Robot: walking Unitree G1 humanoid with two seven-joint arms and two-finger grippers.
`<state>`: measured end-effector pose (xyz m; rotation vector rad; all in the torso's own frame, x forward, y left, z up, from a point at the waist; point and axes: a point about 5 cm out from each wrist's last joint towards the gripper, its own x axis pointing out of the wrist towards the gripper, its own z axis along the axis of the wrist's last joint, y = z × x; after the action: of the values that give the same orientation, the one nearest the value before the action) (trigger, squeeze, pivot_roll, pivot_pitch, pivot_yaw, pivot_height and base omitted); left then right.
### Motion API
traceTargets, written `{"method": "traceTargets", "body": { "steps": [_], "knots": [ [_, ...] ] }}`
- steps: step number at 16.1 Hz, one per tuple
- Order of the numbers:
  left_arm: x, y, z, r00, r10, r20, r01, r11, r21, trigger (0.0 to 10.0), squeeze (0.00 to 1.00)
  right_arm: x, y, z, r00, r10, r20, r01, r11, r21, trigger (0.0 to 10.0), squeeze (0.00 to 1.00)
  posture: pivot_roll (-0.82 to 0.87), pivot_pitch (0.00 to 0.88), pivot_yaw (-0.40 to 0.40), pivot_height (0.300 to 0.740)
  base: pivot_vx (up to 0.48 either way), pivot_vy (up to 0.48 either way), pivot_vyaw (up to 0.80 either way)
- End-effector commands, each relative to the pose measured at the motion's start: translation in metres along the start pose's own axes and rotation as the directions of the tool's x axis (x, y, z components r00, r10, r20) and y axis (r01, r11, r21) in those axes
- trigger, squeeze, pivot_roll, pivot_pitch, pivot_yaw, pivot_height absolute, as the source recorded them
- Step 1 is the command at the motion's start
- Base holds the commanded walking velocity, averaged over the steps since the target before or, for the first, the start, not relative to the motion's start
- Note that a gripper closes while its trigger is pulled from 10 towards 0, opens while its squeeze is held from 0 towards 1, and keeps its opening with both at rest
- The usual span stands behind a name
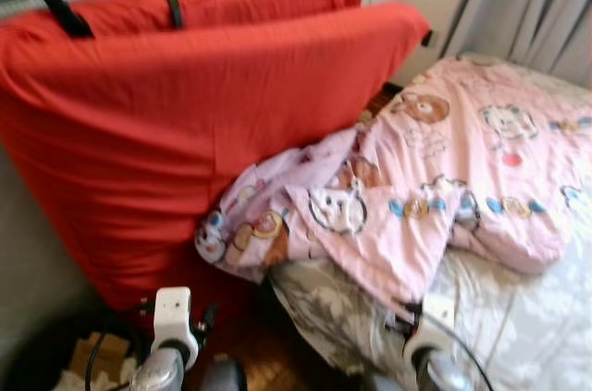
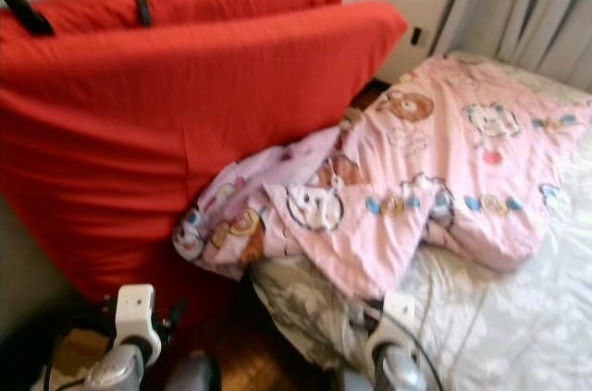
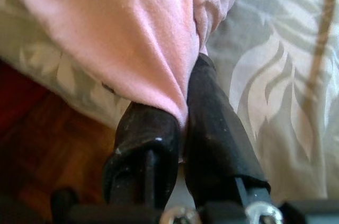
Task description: Clean up the room
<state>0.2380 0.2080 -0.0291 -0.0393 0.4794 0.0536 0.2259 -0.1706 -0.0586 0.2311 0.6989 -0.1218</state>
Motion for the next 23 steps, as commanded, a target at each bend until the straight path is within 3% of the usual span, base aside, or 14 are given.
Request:
{"method": "traceTargets", "body": {
  "steps": [1,4,6,8,13,17,23],
  "knots": [
    [0.001,0.003,-0.003,0.999,0.016,-0.03,-0.016,1.0,0.002,10.0,0.0,-0.001,-0.001,-0.006,0.999,-0.004,-0.034,0.003,1.0,-0.03,10.0,0.0,0.11,0.0,-0.051,0.709,0.0,0.0,0.0],
    [0.001,0.003,-0.011,0.997,0.025,-0.078,-0.025,1.0,0.002,10.0,0.0,-0.005,-0.008,-0.016,0.997,-0.034,-0.074,0.032,0.999,-0.031,10.0,0.0,0.11,0.0,-0.044,0.74,0.0,0.0,0.0],
    [-0.003,0.006,-0.021,0.99,0.053,-0.129,-0.051,0.999,0.016,10.0,0.0,-0.008,-0.013,-0.024,0.992,-0.064,-0.108,0.054,0.994,-0.094,10.0,0.0,0.1,0.0,-0.045,0.74,0.0,0.0,0.0],
    [-0.008,0.007,-0.035,0.978,0.066,-0.199,-0.058,0.997,0.045,10.0,0.0,-0.012,-0.019,-0.031,0.989,-0.082,-0.123,0.073,0.995,-0.073,10.0,0.0,0.08,0.0,-0.045,0.74,0.0,0.0,0.0],
    [-0.022,0.011,-0.058,0.951,0.106,-0.291,-0.1,0.994,0.033,10.0,0.0,-0.017,-0.027,-0.045,0.975,-0.112,-0.193,0.098,0.992,-0.08,10.0,0.0,0.08,0.0,-0.043,0.74,0.0,0.0,0.0],
    [-0.023,0.009,-0.06,0.949,0.096,-0.3,-0.09,0.995,0.034,10.0,0.0,-0.023,-0.034,-0.054,0.963,-0.157,-0.22,0.129,0.982,-0.137,10.0,0.0,0.07,0.0,-0.035,0.74,0.0,0.0,0.0],
    [-0.023,0.009,-0.061,0.949,0.089,-0.303,-0.082,0.996,0.034,10.0,0.0,-0.023,-0.041,-0.052,0.959,-0.197,-0.205,0.17,0.975,-0.14,10.0,0.0,0.08,0.0,-0.03,0.74,0.0,0.0,0.0]
  ]
}}
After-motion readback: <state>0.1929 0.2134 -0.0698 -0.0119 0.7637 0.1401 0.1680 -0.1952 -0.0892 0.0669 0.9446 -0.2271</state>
